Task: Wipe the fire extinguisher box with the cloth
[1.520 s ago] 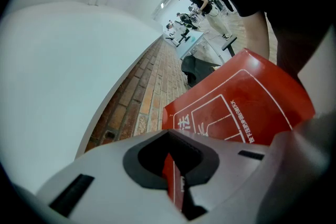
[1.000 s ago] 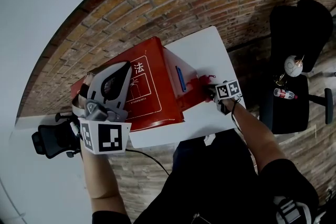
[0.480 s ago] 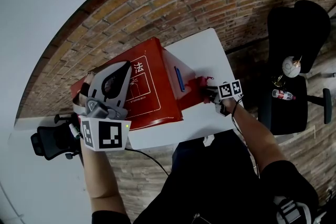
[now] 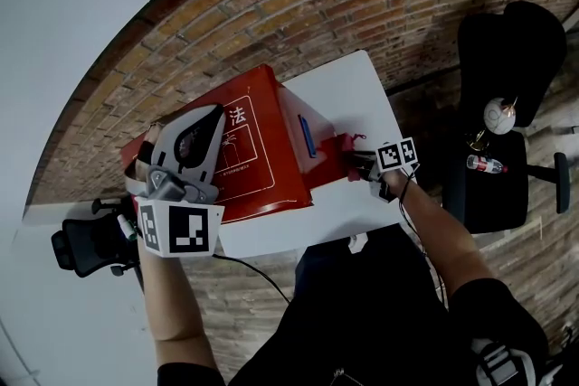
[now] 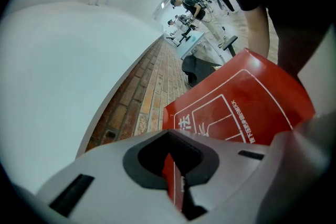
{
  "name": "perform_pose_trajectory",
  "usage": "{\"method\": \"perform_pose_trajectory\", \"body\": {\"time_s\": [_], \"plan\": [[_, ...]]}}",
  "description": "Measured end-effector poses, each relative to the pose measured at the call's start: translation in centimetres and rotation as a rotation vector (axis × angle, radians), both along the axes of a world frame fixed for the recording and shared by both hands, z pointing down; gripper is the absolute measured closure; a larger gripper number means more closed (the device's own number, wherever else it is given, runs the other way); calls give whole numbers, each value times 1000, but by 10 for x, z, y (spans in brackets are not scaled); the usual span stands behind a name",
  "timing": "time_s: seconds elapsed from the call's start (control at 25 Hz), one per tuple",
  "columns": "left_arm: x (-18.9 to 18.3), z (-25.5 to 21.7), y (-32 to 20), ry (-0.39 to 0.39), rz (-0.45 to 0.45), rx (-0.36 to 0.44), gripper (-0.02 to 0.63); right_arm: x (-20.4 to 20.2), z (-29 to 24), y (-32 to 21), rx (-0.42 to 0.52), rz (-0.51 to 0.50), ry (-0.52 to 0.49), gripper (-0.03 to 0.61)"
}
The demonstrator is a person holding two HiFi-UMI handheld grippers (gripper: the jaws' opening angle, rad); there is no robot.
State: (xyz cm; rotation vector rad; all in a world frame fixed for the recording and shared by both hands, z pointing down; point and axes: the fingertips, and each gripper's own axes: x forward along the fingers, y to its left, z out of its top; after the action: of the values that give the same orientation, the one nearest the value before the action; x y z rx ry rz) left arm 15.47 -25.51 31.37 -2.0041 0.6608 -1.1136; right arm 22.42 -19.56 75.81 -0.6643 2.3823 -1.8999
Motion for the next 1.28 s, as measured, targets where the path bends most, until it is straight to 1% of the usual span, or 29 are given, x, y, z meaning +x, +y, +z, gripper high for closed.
{"method": "perform_pose_trajectory", "body": {"time_s": [0.4, 0.84, 1.28], "plan": [[0, 1, 0, -1, -1, -4, 586, 1, -14, 3, 12, 0, -24, 514], [1, 1, 0, -1, -1, -4, 586, 1, -44, 4, 22, 6, -71, 514], [0, 0, 0, 1, 0, -1, 586, 1, -64, 7, 32, 10, -105, 514]]}}
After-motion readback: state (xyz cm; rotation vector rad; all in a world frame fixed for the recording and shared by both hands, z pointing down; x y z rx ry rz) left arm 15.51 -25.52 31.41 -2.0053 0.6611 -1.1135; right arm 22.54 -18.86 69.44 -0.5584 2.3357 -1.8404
